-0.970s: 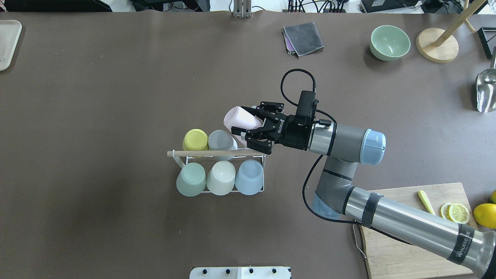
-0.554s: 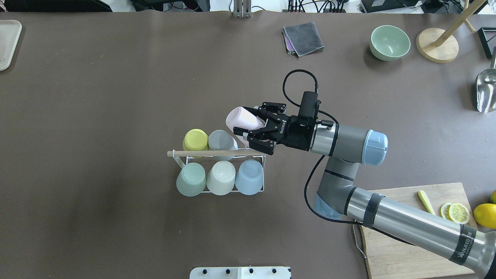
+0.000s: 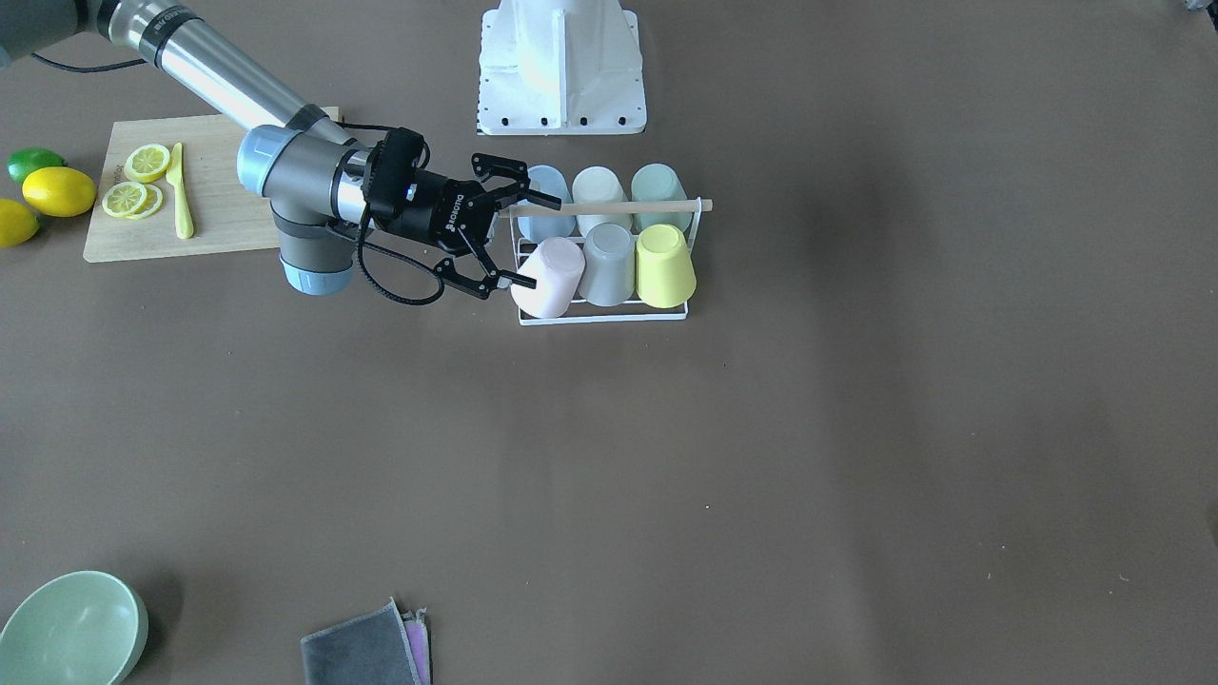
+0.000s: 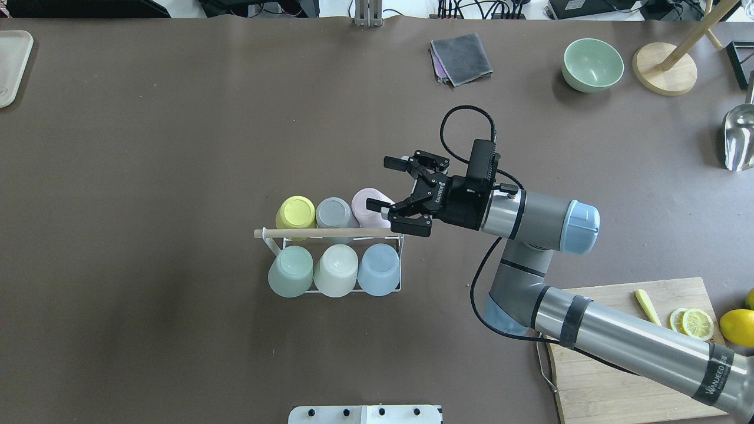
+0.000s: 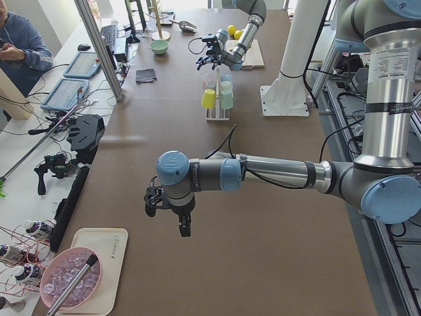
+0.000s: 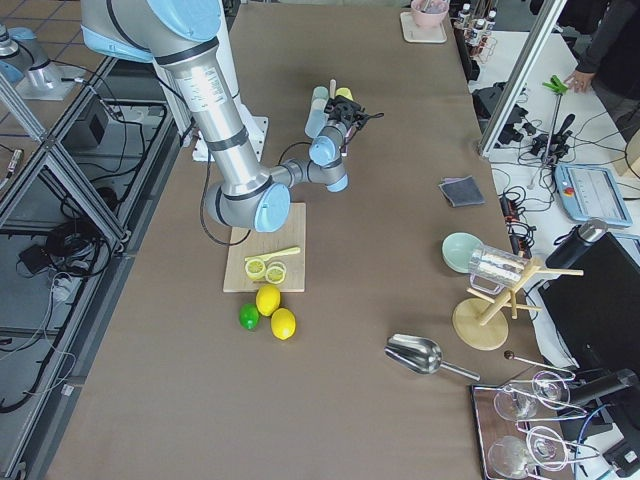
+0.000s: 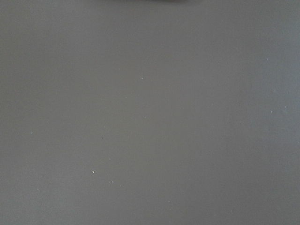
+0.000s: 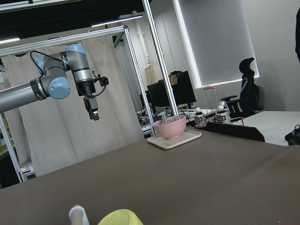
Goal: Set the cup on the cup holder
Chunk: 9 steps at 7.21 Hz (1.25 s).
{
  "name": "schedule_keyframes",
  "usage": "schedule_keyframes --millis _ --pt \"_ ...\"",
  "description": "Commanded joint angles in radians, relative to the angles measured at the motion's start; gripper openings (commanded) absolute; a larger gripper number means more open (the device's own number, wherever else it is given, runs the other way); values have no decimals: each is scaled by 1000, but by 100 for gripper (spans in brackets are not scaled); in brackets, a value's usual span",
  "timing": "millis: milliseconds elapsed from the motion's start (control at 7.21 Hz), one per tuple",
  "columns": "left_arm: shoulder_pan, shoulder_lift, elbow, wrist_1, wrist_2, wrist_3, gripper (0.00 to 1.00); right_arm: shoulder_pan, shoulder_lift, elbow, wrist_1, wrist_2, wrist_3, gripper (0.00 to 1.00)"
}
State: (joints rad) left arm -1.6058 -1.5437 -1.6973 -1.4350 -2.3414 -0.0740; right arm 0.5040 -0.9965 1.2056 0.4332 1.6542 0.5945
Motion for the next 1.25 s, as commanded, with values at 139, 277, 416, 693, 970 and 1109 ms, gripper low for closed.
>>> schedule_keyframes --millis 139,277,416,693,970,1109 --pt "-3 10 -15 2 1 0 97 66 -19 31 -28 1 -2 100" --pt "-2 10 -13 2 1 0 97 132 -51 78 -128 10 -2 100" --pt "-2 10 -4 2 1 0 97 193 -79 115 -259 16 4 100" --pt "-2 20 4 -1 43 8 97 281 -99 158 -518 13 10 100" --pt "-2 20 -21 1 39 7 97 294 -218 402 -910 12 19 100" --pt "-2 20 -12 1 40 7 97 294 -249 451 -1038 13 24 100"
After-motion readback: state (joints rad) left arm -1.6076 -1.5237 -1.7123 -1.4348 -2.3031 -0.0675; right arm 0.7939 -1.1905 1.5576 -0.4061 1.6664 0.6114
